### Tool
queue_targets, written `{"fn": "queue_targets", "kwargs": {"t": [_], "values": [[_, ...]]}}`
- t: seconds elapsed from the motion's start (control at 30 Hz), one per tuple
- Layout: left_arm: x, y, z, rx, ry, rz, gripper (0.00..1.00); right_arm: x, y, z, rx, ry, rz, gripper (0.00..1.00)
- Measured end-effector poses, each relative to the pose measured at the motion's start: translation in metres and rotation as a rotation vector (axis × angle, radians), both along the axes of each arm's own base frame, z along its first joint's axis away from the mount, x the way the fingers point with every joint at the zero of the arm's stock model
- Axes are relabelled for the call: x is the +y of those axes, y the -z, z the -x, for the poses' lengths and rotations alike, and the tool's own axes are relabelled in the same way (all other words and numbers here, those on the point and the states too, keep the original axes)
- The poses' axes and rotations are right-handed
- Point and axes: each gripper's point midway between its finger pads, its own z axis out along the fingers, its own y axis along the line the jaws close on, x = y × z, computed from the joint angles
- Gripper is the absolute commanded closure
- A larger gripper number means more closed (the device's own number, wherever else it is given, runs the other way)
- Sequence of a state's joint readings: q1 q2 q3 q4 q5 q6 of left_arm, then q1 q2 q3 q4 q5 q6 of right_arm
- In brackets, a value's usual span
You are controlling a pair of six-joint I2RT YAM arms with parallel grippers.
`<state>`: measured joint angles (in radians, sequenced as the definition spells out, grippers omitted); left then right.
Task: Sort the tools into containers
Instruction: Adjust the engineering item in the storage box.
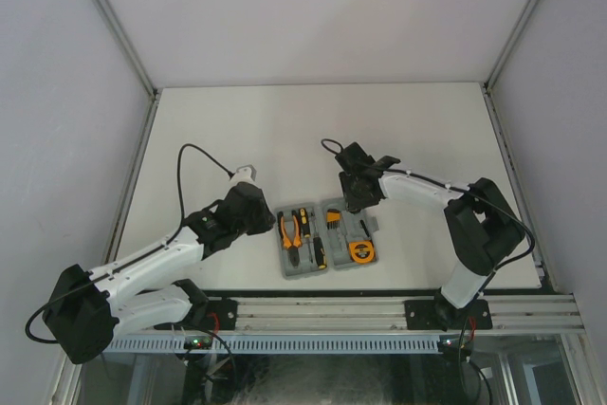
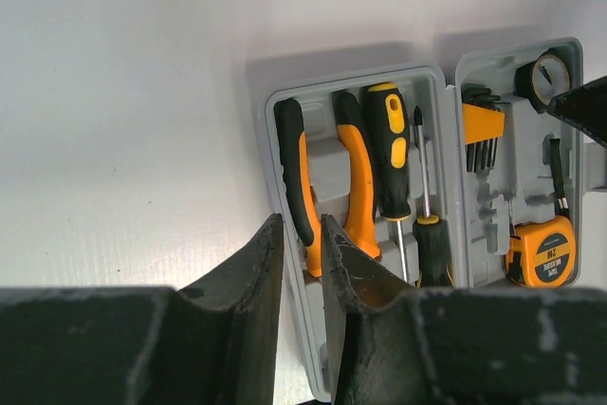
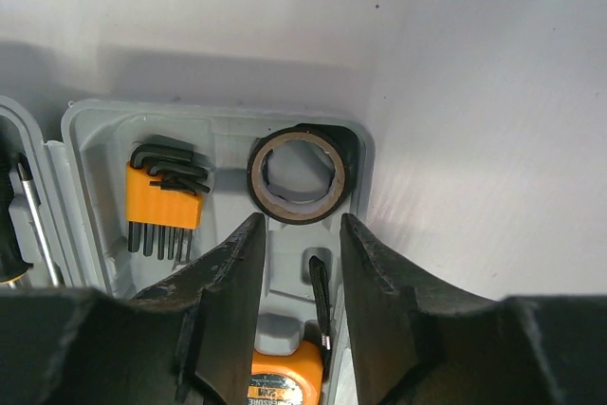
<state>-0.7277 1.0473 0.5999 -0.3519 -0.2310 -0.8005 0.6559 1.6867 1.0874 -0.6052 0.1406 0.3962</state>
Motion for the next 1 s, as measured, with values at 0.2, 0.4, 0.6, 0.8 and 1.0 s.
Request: {"fn": "queue_targets", "kwargs": {"t": [0.2,0.4,0.6,0.8,1.0], "values": [[0.000,0.000,0.000,0.000,0.000,0.000,0.74,0.002,-0.003,-0.002,-0.007,0.000,-0.004,0.65],[0.000,0.000,0.000,0.000,0.000,0.000,0.75,0.002,-0.003,-0.004,-0.012,0.002,-0.001,0.65],[0.000,0.000,0.000,0.000,0.000,0.000,0.75,0.001,0.007,-0.003,0.010,0.002,0.017,0.66],[0.000,0.000,0.000,0.000,0.000,0.000,0.75,0.001,0.008,-0.004,0.012,0.002,0.019,0.66],[0.000,0.000,0.000,0.001,-0.001,-0.001,0.75,0.003,0.008,-0.006,0.011,0.002,0.019,0.66]]}}
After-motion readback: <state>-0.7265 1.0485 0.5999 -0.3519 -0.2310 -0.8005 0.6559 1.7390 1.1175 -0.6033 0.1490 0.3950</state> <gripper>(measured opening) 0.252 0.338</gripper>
